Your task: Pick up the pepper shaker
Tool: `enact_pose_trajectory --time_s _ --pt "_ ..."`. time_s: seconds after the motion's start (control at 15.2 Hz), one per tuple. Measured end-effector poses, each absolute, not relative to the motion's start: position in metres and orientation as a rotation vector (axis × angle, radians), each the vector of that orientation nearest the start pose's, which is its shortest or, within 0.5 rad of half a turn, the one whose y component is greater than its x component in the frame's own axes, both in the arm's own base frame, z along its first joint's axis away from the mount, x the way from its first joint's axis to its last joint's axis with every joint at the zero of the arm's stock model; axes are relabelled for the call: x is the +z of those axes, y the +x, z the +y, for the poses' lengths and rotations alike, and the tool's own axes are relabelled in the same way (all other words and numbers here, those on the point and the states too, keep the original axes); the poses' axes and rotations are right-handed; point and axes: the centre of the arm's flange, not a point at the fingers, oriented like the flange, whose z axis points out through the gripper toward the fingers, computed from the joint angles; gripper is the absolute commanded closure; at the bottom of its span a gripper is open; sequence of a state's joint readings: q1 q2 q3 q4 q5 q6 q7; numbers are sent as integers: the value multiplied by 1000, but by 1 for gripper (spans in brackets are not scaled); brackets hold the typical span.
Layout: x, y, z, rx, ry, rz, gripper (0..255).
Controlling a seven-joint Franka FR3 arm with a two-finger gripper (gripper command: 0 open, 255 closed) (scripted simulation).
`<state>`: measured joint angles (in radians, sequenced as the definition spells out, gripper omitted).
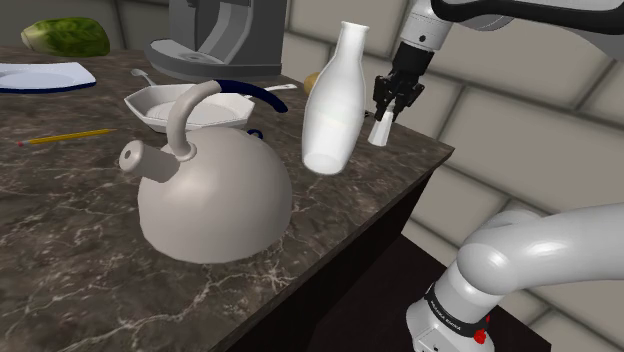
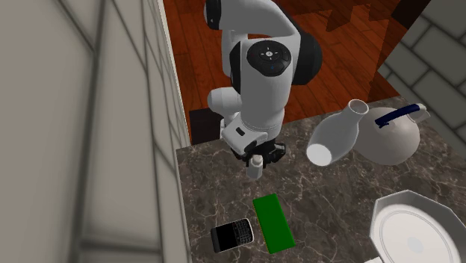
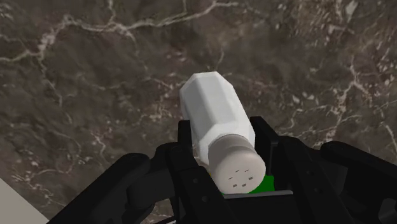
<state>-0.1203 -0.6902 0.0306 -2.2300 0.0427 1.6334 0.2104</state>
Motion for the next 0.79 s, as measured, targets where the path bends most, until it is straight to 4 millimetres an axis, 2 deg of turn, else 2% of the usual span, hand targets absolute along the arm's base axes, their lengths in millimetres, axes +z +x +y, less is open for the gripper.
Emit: enact_pose_trajectory --time_s 0.26,0.79 --pt "628 341 -23 -140 -3073 475 255" --pt "666 342 -21 -139 -3073 475 255"
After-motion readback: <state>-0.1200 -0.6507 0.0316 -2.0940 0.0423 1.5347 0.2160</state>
